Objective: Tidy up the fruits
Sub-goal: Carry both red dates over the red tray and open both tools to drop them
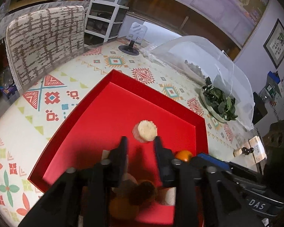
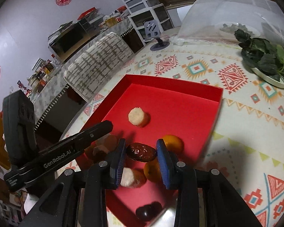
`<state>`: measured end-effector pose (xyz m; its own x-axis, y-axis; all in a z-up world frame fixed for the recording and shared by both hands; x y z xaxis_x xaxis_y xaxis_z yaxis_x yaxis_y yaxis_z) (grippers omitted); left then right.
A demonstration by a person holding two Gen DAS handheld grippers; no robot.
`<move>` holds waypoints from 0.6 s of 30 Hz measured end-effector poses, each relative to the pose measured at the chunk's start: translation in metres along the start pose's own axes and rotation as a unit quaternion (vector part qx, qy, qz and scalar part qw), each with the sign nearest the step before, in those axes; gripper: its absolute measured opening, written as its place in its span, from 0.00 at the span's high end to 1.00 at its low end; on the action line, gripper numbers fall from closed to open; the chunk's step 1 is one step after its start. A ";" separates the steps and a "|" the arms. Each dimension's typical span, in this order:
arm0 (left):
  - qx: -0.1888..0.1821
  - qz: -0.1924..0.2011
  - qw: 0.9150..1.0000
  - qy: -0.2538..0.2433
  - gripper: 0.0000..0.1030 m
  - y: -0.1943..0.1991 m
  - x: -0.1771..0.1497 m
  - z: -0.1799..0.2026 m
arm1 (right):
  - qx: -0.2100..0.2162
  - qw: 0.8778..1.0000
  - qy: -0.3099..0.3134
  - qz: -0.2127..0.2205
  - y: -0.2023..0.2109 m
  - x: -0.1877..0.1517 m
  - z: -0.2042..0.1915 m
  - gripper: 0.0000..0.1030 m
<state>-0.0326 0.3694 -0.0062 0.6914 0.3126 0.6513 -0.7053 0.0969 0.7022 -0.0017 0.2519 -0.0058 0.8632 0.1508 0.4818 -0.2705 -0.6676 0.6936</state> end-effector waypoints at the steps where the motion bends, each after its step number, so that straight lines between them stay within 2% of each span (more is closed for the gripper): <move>1: -0.001 0.005 1.000 0.004 0.54 0.003 0.001 -0.002 | 0.002 1.000 -0.002 0.000 -0.001 0.001 0.001 0.62; 4: -0.006 0.018 1.000 0.018 0.50 0.015 0.001 -0.011 | 0.006 1.000 -0.003 0.012 0.002 0.005 -0.001 0.38; 7: -0.004 0.029 0.999 0.036 0.46 0.029 -0.001 -0.022 | 0.011 1.000 0.002 0.016 0.007 0.005 -0.007 0.37; 10: 0.005 0.043 0.998 0.048 0.46 0.046 -0.005 -0.033 | 0.011 0.999 0.038 0.004 0.006 -0.003 -0.024 0.37; 15: 0.021 0.063 0.996 0.058 0.43 0.069 -0.008 -0.045 | -0.025 0.991 0.134 -0.004 -0.011 -0.026 -0.063 0.37; 18: 0.031 0.069 0.996 0.047 0.39 0.078 -0.008 -0.046 | -0.053 0.983 0.173 -0.024 -0.030 -0.036 -0.073 0.37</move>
<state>-0.1003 0.4176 0.0306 0.5690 0.4058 0.7153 -0.7793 -0.0115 0.6265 -0.0556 0.3195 -0.0048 0.6841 0.4320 0.5877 -0.2916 -0.5765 0.7633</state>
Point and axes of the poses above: each gripper's, at about its wrist camera, not at the fingertips, and y roughly against the way its jaws point, z to its right, x to its top, the point moved 8 cm from there along -y, roughly the way its jaws point, and after that the axes turned 9 degrees about -y, right-handed, at the moved point
